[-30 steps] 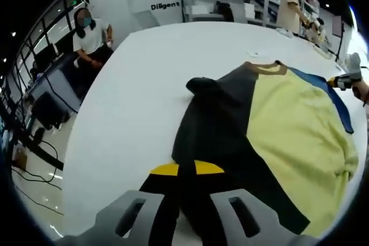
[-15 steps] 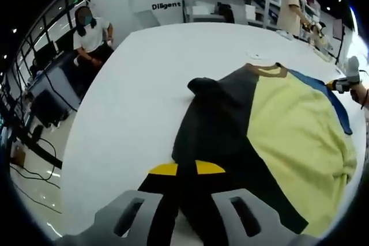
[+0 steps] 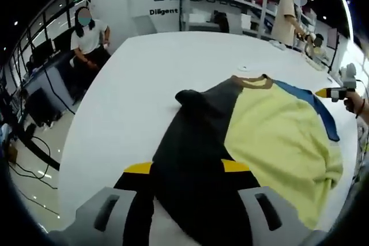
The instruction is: Fold the garment on the visible template until the final outline fits inside the template.
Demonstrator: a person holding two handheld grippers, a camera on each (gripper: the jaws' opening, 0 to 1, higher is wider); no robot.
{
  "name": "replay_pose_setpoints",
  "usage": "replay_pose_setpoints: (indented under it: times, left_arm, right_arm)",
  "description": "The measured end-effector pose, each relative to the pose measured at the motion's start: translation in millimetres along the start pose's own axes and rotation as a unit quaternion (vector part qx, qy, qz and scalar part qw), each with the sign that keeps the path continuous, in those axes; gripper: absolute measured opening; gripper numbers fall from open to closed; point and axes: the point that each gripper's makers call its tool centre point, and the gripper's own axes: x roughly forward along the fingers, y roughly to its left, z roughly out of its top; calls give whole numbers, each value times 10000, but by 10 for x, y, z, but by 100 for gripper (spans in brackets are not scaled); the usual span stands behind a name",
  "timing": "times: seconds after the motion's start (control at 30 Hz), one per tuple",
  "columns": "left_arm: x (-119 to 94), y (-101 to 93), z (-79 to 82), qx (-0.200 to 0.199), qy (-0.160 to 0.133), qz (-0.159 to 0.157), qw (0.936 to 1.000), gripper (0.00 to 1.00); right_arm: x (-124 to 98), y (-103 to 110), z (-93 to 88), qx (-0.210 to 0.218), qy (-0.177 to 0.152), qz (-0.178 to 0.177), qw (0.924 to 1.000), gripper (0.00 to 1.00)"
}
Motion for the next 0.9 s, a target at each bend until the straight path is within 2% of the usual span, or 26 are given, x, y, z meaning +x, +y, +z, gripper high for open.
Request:
replay_pose_setpoints:
  times: [0.13,0.3,0.4,0.63,0.8,0.9]
  left_arm:
    - [-92,-137,-20,137,-25,-111,9998,52]
    - [-195,-281,-74,200,-26,-244,9995,63]
    - [-264,-401,-154,227,22,-348,9991,64]
    - [-413,-573,-228,331,-5,-527,9981,73]
    - [-503,-669,-302,345,22,-658,9972,75]
    - [-572,-780,-376,290,6,-807,9963,73]
  right_arm:
    - [-138,217,-89,-162,-9,250,9996,57]
    - [-302,443,-188,-164,-40,539,9984,61]
    - [-462,706,-310,-281,-26,941,9952,66]
    - [-664,1010,-473,-464,96,1348,9897,78]
    - [-765,1156,-550,-570,117,1532,9865,78]
    - [-837,1262,-667,-628,172,1676,9837,76]
